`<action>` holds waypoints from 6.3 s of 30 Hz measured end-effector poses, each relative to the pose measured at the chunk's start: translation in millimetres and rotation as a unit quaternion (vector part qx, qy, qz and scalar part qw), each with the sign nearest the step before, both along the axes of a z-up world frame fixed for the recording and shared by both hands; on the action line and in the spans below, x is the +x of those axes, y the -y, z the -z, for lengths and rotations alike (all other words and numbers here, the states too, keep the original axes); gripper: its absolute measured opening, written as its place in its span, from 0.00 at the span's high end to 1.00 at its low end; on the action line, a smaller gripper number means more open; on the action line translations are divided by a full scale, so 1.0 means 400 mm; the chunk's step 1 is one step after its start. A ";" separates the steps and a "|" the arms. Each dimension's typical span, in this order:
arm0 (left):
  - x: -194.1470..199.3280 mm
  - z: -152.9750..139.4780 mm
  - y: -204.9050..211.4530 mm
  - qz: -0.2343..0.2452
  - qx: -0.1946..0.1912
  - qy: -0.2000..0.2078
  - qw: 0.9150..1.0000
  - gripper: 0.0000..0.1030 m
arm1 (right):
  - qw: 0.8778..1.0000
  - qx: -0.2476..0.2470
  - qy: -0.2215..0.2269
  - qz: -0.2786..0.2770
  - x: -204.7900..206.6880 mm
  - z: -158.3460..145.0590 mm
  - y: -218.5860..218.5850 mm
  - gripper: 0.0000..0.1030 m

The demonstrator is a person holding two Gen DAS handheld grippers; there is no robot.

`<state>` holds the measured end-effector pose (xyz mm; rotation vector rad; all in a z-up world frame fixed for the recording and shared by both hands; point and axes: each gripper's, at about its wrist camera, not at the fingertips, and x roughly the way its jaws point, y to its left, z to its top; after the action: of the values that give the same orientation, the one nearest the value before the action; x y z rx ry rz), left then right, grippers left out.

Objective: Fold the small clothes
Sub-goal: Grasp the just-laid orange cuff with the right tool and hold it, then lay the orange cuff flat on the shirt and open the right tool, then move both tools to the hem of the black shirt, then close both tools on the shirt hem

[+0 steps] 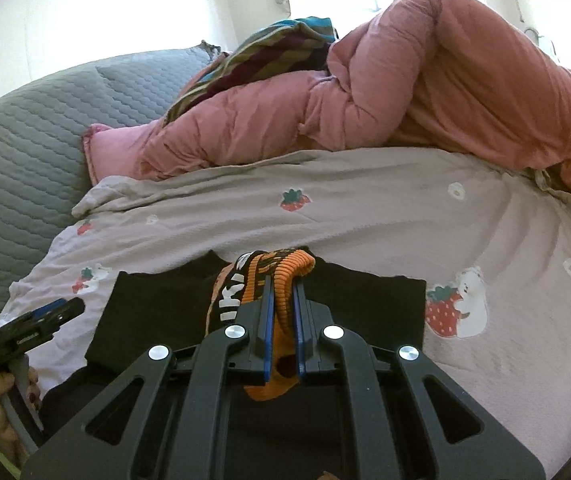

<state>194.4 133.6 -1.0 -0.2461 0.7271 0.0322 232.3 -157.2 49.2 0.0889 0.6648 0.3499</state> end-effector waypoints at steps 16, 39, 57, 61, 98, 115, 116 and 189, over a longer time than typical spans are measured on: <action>0.058 0.082 0.067 0.067 -0.005 -0.056 0.996 0.31 | 0.998 -0.036 -0.019 0.051 0.007 0.047 0.033 0.76; 0.056 0.124 0.089 0.080 0.028 -0.091 0.992 0.31 | 0.985 -0.129 -0.100 -0.049 0.012 0.183 -0.132 0.66; 0.013 0.100 0.075 0.073 0.020 -0.080 0.994 0.31 | 0.990 -0.066 -0.124 -0.030 0.005 0.182 -0.073 0.65; -0.004 0.082 0.073 0.070 0.032 -0.073 0.994 0.31 | 0.991 -0.065 -0.117 -0.027 -0.007 0.172 -0.067 0.57; -0.203 -0.033 0.013 -0.001 0.052 0.009 0.999 0.09 | 0.997 -0.058 -0.040 0.003 -0.140 0.005 0.030 0.13; -0.318 -0.051 -0.042 -0.033 0.056 -0.019 0.998 0.09 | 0.998 -0.052 -0.027 0.002 -0.229 -0.030 0.097 0.13; -0.326 -0.053 -0.044 -0.034 0.055 -0.020 0.998 0.09 | 0.998 -0.051 -0.025 0.001 -0.234 -0.032 0.099 0.13; -0.557 0.101 -0.006 0.019 -0.040 -0.127 0.991 0.66 | 0.982 -0.049 -0.167 -0.068 -0.582 0.185 0.300 0.60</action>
<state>-28.4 136.1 -41.6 -0.3086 0.9873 -0.0034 -0.5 -277.3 -24.6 0.0067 1.0217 0.4378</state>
